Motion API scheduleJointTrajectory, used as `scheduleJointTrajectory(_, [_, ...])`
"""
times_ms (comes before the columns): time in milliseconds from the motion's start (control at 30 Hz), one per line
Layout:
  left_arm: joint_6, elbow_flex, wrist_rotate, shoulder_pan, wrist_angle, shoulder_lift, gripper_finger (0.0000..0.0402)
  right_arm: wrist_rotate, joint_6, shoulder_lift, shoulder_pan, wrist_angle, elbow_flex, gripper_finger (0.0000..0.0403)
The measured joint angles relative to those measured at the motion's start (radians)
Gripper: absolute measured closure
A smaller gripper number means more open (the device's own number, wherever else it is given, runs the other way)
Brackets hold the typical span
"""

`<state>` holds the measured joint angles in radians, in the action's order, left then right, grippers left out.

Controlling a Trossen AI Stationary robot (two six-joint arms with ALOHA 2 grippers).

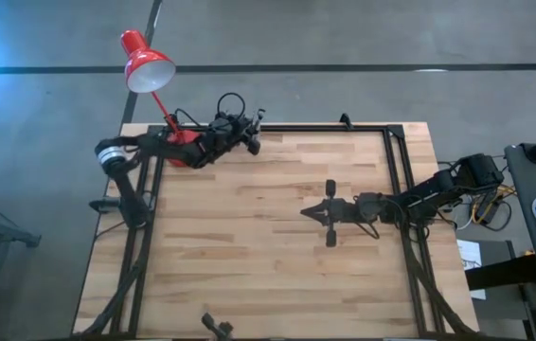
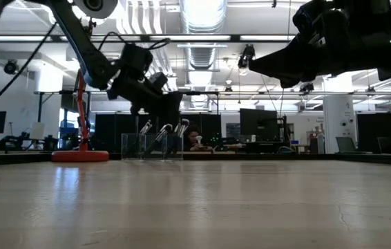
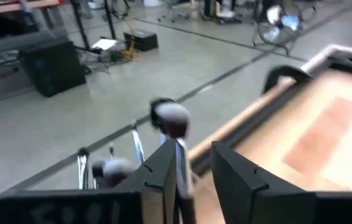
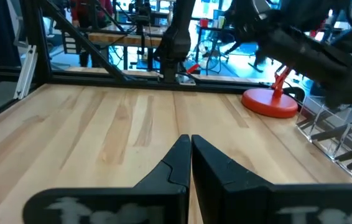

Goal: Pick & Place Makeup Supplies
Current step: Return to Home Position

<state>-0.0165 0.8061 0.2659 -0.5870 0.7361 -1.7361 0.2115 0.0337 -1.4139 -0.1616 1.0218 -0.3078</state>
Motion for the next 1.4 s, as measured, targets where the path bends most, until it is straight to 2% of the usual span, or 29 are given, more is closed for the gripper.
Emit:
scheduleJointTrajectory(133, [0.024, -0.070, -0.020, 0.044, -0.072, 0.117, 0.0339, 0.023, -0.001, 0.000, 0.000, 0.000, 0.008, 0.0394])
scheduleJointTrajectory(300, [0.068, -0.220, -0.073, 0.103, -0.085, 0.304, 0.0390, 0.024, 0.031, 0.000, 0.000, 0.000, 0.014, 0.0394])
scheduleJointTrajectory(400, [0.068, -0.319, -0.190, 0.110, -0.083, 0.435, 0.0398, -0.004, 0.091, 0.006, 0.008, -0.001, 0.015, 0.0394])
scheduleJointTrajectory(500, [0.070, -0.414, -0.307, 0.110, -0.083, 0.562, 0.0400, -0.118, 0.123, 0.051, 0.061, -0.039, 0.017, 0.0394])
scheduleJointTrajectory(633, [0.094, -0.505, -0.413, 0.109, -0.083, 0.710, 0.0401, -0.319, 0.092, 0.172, 0.196, -0.228, 0.019, 0.0394])
scheduleJointTrajectory(767, [0.098, -0.571, -0.523, 0.107, -0.091, 0.822, 0.0401, -0.368, 0.150, 0.299, 0.280, -0.287, 0.055, 0.0394])
scheduleJointTrajectory(867, [0.097, -0.616, -0.565, 0.104, -0.095, 0.890, 0.0401, -0.378, 0.183, 0.405, 0.308, -0.287, 0.107, 0.0394])
scheduleJointTrajectory(1167, [0.069, -0.741, -0.569, 0.104, -0.119, 1.047, 0.0401, -0.367, 0.166, 0.734, 0.318, -0.300, 0.299, 0.0394])
scheduleJointTrajectory(1400, [0.040, -0.797, -0.563, 0.104, -0.128, 1.172, 0.0401, -0.343, 0.173, 0.947, 0.319, -0.478, 0.299, 0.0394])
